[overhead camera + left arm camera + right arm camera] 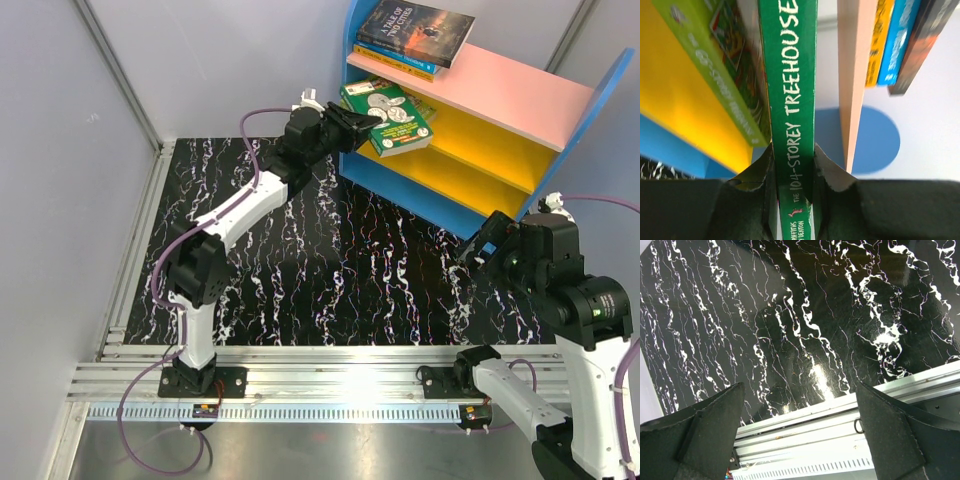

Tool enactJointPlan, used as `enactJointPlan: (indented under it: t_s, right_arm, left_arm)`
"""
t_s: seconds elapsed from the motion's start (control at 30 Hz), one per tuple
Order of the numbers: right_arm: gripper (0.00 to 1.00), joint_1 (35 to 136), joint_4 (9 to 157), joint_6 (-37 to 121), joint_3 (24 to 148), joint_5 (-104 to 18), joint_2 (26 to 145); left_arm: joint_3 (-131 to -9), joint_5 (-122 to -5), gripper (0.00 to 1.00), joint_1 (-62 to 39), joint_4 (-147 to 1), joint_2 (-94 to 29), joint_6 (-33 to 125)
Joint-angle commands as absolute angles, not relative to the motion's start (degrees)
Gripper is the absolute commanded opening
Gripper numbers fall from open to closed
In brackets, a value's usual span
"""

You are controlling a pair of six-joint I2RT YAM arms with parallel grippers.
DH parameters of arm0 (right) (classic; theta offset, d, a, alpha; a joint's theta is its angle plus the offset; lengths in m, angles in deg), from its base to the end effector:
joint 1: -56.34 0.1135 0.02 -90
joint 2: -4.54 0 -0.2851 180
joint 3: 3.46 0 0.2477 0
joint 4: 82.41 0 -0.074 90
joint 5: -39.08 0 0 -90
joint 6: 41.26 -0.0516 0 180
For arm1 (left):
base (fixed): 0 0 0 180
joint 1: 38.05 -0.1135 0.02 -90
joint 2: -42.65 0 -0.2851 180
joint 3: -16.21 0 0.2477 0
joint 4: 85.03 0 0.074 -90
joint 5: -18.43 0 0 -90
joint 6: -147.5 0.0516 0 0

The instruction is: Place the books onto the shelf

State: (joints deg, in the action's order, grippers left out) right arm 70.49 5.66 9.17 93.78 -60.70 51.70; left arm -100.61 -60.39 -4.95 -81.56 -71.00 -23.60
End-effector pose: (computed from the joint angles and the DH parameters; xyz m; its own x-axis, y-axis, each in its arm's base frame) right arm 0.0779 0.0106 0.4292 -0.5740 0.5027 -0.6464 0.3210 0.8643 0.3872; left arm 0.4187 -0.2849 0.3877 -0.6904 -0.7069 -0.1537 0.1037 0.1136 -0.9881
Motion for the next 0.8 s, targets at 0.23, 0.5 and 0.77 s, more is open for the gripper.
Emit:
enactJointPlan:
  t_s: [0.23,0.5,0.77]
  right_arm:
    - [1.0,70.75,-7.05,7.26,93.61,-61.82,51.57]
    - [1.0,70.75,-7.57,6.64,93.61,-62.34,52.36]
    - [1.0,70.75,-8.98,6.46,94.49,-64.36,53.23]
  left_arm:
    - [-107.93,-77.71,0.0,-3.51,-83.41,-69.24,-24.42]
    - [-106.97,-87.99,0.0,-0.35,-74.79,-68.8,-24.77]
    - [-110.83,-89.23,0.06,0.97,-75.49,-75.12,-28.02]
